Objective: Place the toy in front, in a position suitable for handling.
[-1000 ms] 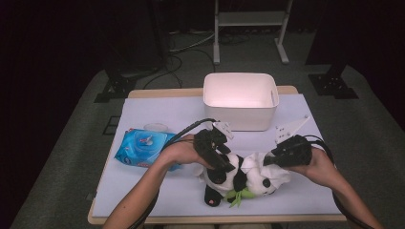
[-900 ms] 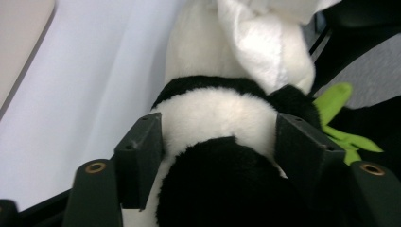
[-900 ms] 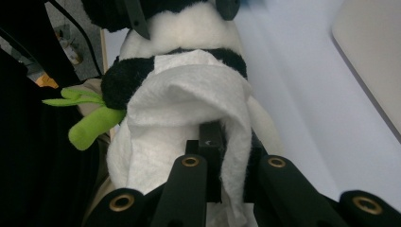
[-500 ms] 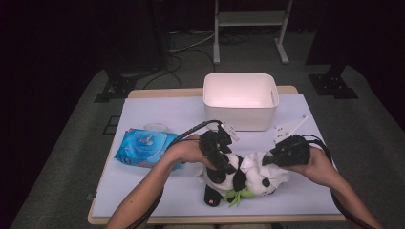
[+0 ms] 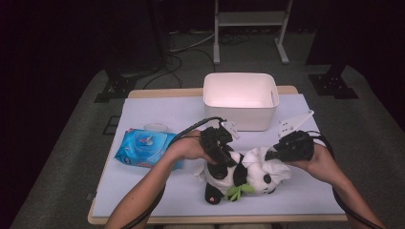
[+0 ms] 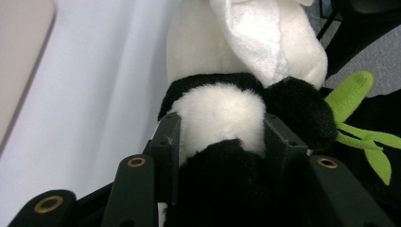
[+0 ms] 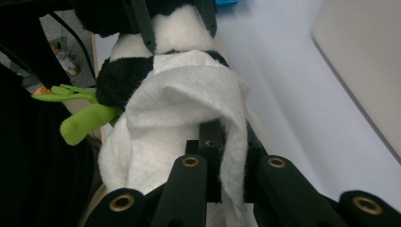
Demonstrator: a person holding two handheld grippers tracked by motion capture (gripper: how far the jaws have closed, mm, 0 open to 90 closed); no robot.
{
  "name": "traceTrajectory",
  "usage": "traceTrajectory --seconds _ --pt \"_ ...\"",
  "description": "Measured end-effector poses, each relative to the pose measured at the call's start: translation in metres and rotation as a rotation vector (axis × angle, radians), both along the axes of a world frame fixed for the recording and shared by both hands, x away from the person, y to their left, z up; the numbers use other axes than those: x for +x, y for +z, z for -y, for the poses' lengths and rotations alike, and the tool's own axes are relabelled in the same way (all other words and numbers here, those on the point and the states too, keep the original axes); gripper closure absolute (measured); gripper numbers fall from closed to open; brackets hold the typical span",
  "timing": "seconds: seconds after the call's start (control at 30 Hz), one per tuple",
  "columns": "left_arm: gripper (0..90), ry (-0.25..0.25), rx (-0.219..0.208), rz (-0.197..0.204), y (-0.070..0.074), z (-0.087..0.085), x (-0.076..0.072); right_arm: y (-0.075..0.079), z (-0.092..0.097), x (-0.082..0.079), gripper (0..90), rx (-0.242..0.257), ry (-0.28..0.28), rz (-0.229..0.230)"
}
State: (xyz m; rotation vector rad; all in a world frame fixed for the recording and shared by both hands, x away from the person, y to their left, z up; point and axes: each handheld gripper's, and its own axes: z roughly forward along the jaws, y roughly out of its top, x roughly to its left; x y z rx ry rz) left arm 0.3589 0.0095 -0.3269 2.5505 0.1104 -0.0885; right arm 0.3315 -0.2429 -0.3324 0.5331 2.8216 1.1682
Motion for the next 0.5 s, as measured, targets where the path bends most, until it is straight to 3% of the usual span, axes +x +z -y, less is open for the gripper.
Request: traceTrajectory --seconds 0.3,0.5 --pt "56.0 0.000 -0.007 0.055 0.016 0.001 0.015 0.007 0.004 0.017 84.6 0.019 -0.023 -0.006" --pt "56.4 -0.008 -0.014 0.073 0.021 0.003 0.037 0.013 0.003 0.037 84.6 0.008 -0.031 -0.008"
